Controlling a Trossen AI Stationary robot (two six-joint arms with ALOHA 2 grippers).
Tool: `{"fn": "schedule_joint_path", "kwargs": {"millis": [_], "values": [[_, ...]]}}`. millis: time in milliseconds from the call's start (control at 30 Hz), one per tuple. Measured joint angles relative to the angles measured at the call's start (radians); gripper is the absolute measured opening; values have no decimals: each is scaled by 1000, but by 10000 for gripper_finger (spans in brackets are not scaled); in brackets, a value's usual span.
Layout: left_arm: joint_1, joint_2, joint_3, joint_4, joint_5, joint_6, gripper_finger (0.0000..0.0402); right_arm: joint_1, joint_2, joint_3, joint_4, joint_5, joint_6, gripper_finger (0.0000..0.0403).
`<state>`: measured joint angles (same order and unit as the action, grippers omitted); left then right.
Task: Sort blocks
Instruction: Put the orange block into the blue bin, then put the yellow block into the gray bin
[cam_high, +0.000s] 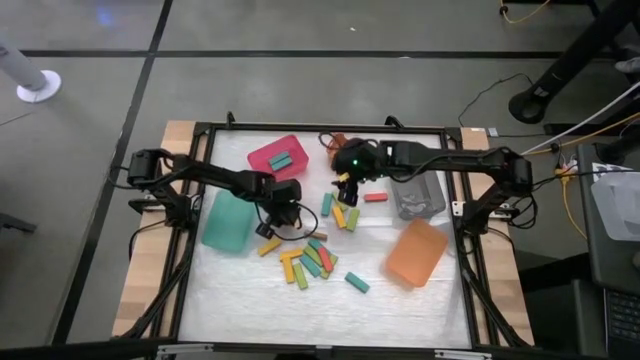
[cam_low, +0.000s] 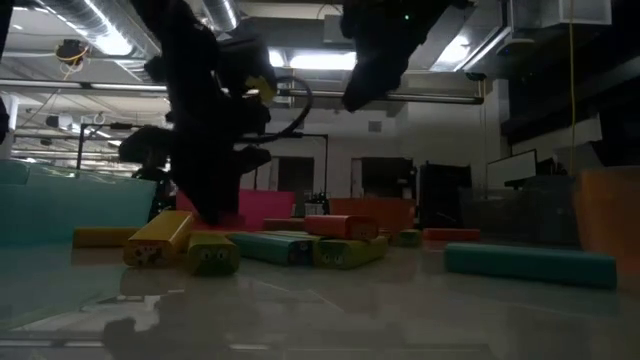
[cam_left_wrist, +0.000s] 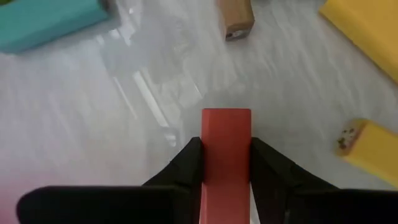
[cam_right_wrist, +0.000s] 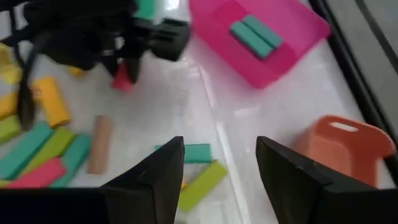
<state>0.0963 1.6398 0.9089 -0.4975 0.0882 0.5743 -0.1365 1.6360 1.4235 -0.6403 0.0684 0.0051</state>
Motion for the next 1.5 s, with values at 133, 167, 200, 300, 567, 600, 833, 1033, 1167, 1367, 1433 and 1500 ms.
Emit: {"fn": "schedule_joint_path", "kwargs": {"millis": [133,167,200,300,567,600,833,1033,1167,1367,1433,1500], "values": [[0,-1,100,-171,-40,-82,81,51,0,0,-1,0,122,202],[0,-2,129,-223,-50,-111,81,63,2,0,0,0,164,202],[1,-2,157,-276,-53,-139,82,76,5,0,-1,0,198,202],[1,-3,239,-448,-55,-238,88,112,26,0,-8,0,259,202],[-34,-23,336,-898,-53,-467,93,186,123,0,-9,105,359,202],[-40,-33,331,-937,-52,-494,93,192,134,0,-10,117,378,202],[-78,-143,205,-975,-52,-605,94,196,218,0,-17,127,556,202],[-79,-181,68,-919,-60,-648,96,196,304,0,-21,135,676,202],[-76,-181,-4,-836,-66,-649,114,196,331,0,-40,165,750,202],[-76,-181,-60,-800,-66,-657,172,202,332,0,-120,224,839,202],[-76,-181,-62,-799,-67,-658,187,204,334,0,-127,223,859,202],[-76,-181,-63,-802,-66,-657,195,210,346,0,-125,215,869,202]]}}
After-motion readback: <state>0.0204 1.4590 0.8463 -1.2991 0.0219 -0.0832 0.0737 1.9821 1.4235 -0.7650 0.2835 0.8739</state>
